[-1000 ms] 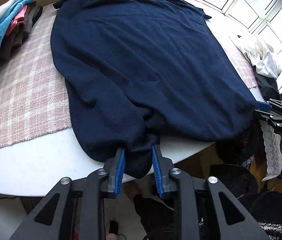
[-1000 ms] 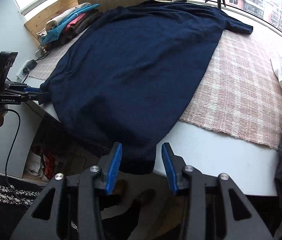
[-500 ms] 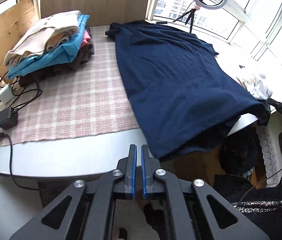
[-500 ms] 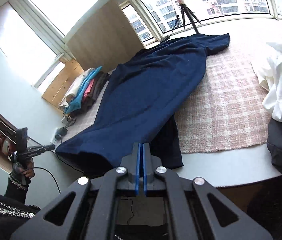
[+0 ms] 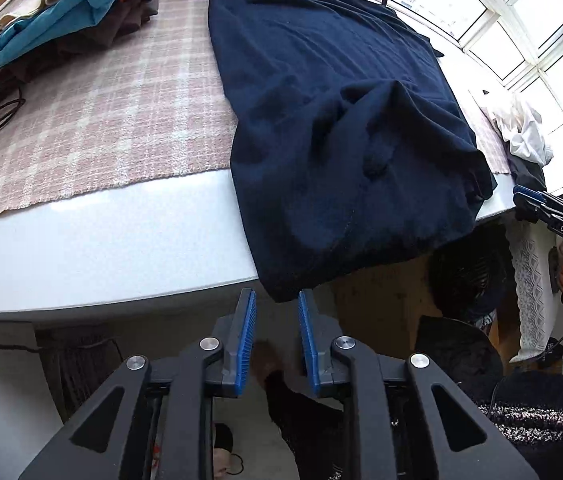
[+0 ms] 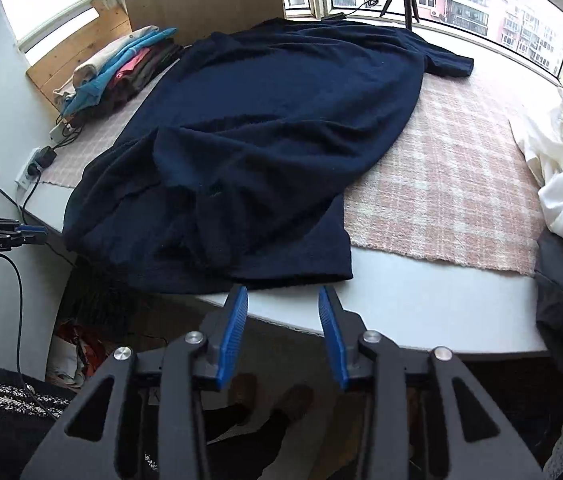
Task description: Fold clothes
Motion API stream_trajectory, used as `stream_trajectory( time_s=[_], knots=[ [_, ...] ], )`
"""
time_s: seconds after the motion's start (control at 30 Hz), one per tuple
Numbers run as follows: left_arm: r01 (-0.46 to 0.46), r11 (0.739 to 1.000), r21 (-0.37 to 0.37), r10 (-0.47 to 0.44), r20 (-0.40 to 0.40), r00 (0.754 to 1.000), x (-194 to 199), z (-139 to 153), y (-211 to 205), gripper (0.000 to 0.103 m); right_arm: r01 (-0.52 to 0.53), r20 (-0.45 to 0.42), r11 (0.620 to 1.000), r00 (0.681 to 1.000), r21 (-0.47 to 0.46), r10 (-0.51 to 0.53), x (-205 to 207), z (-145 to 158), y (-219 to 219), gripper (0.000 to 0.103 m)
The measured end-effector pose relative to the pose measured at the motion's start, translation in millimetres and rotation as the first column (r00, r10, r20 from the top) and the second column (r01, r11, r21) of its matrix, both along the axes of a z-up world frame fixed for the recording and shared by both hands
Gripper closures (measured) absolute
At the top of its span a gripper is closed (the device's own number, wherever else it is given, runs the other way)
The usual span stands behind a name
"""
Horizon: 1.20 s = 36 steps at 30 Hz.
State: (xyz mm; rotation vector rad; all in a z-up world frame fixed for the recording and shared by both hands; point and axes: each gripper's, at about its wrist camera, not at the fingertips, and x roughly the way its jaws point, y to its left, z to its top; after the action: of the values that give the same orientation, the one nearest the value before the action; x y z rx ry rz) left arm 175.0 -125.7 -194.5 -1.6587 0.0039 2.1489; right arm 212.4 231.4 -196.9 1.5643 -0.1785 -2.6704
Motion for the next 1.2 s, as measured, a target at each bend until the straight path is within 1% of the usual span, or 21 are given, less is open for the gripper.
stream_trajectory(
  time_s=[0.07,0.13,0.23,0.27,0.3,0.33,0.43,0.47,0.5,0.53,0.57,0.67,0.77,0.83,0.9,0.97,1.0,1.1,1.2],
  knots=[
    [0.008,1.000,-0.010,-0.008,-0.013,1.000,0,6,-1,0.082,-0.046,0.006,0.998,0.999,0.033,0.046,-14,-5,-6,0.066],
    [0.007,1.000,-0.019,-0.007,-0.022,1.000,1,10,-4,0.082,-0.093,0.033,0.991,0.995,0.095,0.090,-20,-9,-13,0.066],
    [-0.006,1.000,-0.027,0.006,-0.024,1.000,4,10,-8,0.081,-0.186,0.036,0.980,0.982,0.078,0.184,-23,-5,-27,0.065],
    [-0.015,0.999,-0.029,0.014,-0.021,1.000,5,8,-9,0.081,-0.213,0.032,0.975,0.977,0.066,0.211,-25,-5,-34,0.063],
    [-0.025,0.999,-0.030,0.024,-0.017,1.000,6,7,-11,0.081,-0.225,0.035,0.971,0.974,0.083,0.223,-27,-7,-39,0.057],
    [-0.034,0.999,-0.025,0.033,-0.010,0.999,7,5,-13,0.081,-0.233,0.041,0.968,0.972,0.091,0.230,-31,-10,-43,0.057],
    [-0.044,0.999,-0.022,0.045,0.002,0.999,12,-1,-13,0.081,-0.225,0.053,0.974,0.973,0.019,0.224,-44,-24,-45,0.057],
    [-0.047,0.999,-0.025,0.047,0.005,0.999,13,-3,-12,0.081,-0.213,0.064,0.977,0.975,0.025,0.211,-48,-28,-44,0.059],
    [-0.048,0.999,-0.024,0.048,0.007,0.999,15,-4,-12,0.081,-0.199,0.074,0.979,0.978,0.034,0.197,-52,-33,-43,0.082],
    [-0.047,0.999,-0.022,0.048,0.006,0.999,17,-3,-12,0.081,-0.193,0.084,0.981,0.978,0.031,0.190,-54,-33,-40,0.094],
    [-0.048,0.999,-0.017,0.048,0.001,0.999,18,-1,-12,0.081,-0.185,0.075,0.982,0.980,0.033,0.182,-53,-28,-36,0.097],
    [-0.057,0.998,-0.001,0.057,-0.016,0.998,23,4,-12,0.081,-0.178,0.012,0.977,0.984,0.117,0.177,-37,15,-21,0.098],
    [-0.039,0.999,-0.012,0.039,-0.044,0.998,26,5,-2,0.079,-0.106,-0.060,0.980,0.991,0.171,0.117,-20,65,8,0.098],
    [-0.028,0.999,-0.020,0.027,-0.046,0.999,27,0,8,0.077,-0.023,-0.097,0.967,0.994,0.254,0.049,-15,84,23,0.098],
    [-0.017,1.000,-0.013,0.016,-0.036,0.999,26,-6,16,0.076,0.019,-0.087,0.971,0.996,0.239,0.002,-17,85,36,0.098],
    [-0.014,1.000,-0.025,0.013,-0.030,0.999,25,-13,22,0.076,0.025,-0.068,0.972,0.998,0.233,-0.009,-18,76,38,0.098],
    [-0.014,0.999,-0.028,0.014,-0.025,1.000,24,-17,25,0.076,0.011,-0.055,0.973,0.999,0.233,0.002,-19,70,37,0.098],
    [-0.025,1.000,0.006,0.025,0.004,1.000,20,-23,30,0.076,-0.018,-0.016,0.975,1.000,0.221,0.022,-19,52,35,0.098],
    [-0.032,0.999,0.022,0.032,0.022,0.999,14,-27,36,0.073,-0.025,-0.006,0.979,1.000,0.203,0.027,-22,42,33,0.098]
  ],
)
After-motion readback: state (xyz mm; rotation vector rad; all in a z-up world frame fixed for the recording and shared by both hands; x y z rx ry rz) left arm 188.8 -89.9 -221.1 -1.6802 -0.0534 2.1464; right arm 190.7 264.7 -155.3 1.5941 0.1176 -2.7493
